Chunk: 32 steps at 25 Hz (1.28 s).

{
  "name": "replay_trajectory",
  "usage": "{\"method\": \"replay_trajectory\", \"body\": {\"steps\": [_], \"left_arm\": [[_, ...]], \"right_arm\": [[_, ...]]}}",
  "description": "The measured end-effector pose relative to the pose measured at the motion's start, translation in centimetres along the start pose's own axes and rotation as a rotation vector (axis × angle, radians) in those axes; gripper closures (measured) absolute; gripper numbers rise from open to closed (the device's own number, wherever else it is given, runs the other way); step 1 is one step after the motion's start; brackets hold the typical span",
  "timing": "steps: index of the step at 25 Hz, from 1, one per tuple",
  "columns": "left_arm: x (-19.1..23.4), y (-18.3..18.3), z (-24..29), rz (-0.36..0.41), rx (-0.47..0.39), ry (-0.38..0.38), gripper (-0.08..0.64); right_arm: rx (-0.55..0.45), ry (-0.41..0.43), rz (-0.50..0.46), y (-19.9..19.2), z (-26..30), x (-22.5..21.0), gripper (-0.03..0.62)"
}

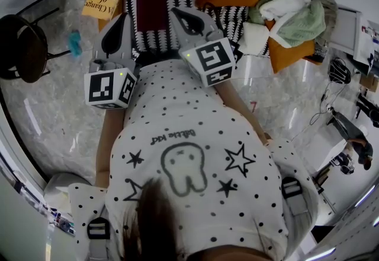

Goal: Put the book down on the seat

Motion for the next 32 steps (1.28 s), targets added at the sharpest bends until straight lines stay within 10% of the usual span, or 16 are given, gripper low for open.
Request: {"method": "replay_trajectory", "body": {"steps": [32], "left_arm": [[0.04,-0.33,-0.44,-0.003,0.006,-0.006,0.558]], "right_arm": [[-0.005,-0.008,0.001,-0.19,-0.29,0.40,0.591]]}}
Point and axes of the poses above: the fingertips, and each gripper's own axes: z forward along the fingers, x to its left, y out of its top, the point moved 6 cm from there along -z, backward along the fingers, and after that the axes turned 13 degrees about -z, right-handed, at the moved point
